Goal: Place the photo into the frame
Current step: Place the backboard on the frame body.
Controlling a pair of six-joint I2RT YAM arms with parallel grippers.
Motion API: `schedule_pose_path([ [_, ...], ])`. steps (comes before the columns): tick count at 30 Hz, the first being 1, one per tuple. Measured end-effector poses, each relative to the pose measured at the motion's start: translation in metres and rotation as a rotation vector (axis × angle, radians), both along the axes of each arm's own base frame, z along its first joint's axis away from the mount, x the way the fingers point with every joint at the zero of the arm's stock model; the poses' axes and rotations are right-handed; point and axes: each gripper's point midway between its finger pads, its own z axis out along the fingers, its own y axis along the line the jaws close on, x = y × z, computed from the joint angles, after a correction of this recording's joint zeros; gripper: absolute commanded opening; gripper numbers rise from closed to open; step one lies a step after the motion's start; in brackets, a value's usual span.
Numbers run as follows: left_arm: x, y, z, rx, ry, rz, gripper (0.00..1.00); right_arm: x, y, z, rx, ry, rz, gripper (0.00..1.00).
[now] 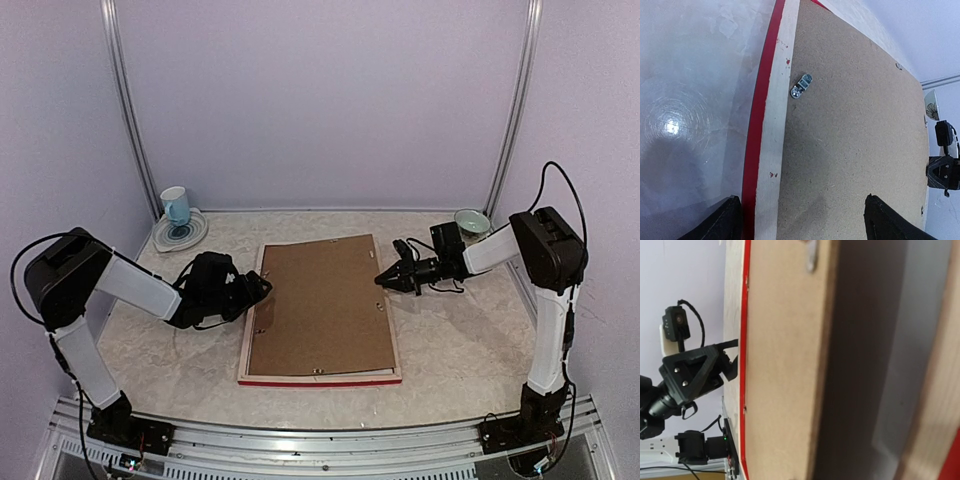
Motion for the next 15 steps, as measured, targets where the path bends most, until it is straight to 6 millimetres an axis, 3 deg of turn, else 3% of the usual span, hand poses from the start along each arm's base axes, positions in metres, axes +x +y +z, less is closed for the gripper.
schedule_pose_path([
  [8, -0.0012, 0.0016, -0.0003, 0.007, 0.007, 0.007, 0.83, 0.0006, 0.0050, -0.0015, -0.022, 0.001, -0.001, 0.00],
  [11, -0.0013, 0.0023, -0.0003, 0.009, 0.008, 0.010, 0.83, 0.0027, 0.0062, -0.0001, -0.031, -0.007, 0.001, 0.07],
  [15, -0.0013, 0.0027, -0.0002, 0.011, 0.008, 0.012, 0.83, 0.0048, 0.0070, -0.0069, -0.085, -0.027, -0.008, 0.23],
])
